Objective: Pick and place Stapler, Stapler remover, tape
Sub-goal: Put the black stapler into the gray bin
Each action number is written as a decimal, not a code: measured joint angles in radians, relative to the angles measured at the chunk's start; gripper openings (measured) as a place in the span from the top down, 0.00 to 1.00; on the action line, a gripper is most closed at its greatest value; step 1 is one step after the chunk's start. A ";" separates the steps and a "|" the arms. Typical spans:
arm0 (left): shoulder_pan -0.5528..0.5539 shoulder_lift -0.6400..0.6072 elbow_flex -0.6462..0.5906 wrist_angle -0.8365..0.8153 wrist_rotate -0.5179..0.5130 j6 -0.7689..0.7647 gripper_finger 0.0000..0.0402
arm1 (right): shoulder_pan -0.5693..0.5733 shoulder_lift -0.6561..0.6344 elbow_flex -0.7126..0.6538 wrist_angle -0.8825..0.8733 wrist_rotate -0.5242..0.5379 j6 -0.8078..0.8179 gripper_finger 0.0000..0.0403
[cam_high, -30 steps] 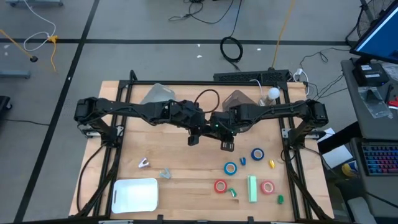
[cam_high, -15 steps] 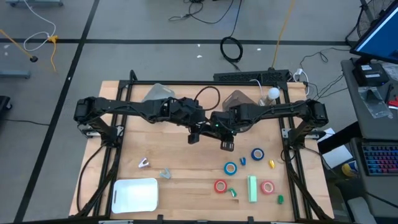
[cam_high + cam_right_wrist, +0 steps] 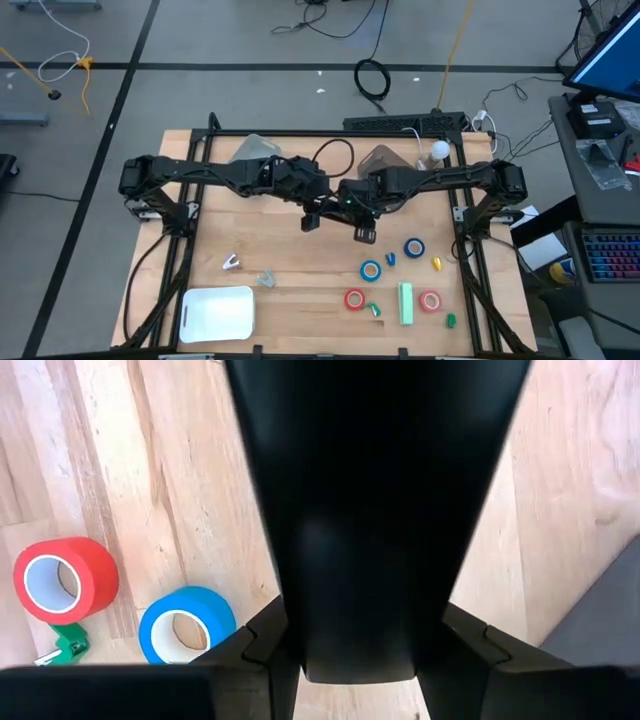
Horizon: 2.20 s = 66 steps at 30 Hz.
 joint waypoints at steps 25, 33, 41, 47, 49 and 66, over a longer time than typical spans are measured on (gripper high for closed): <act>0.009 0.062 0.056 -0.060 0.089 -0.021 0.60 | 0.001 0.000 0.000 0.016 0.001 0.003 0.65; 0.009 0.062 0.056 -0.074 0.096 -0.015 0.62 | 0.001 0.000 0.000 0.020 0.002 0.002 0.65; 0.009 0.061 0.056 -0.086 0.102 -0.018 0.66 | 0.001 0.000 0.000 0.022 0.004 0.001 0.65; 0.009 0.061 0.056 -0.089 0.107 -0.022 0.66 | 0.001 0.000 0.000 0.023 0.003 0.003 0.65; 0.009 0.061 0.056 -0.095 0.106 -0.023 0.66 | 0.001 0.000 0.000 0.022 0.003 0.003 0.65; 0.009 0.064 0.051 -0.250 0.034 -0.035 0.66 | -0.001 -0.002 0.002 0.005 0.001 -0.014 0.57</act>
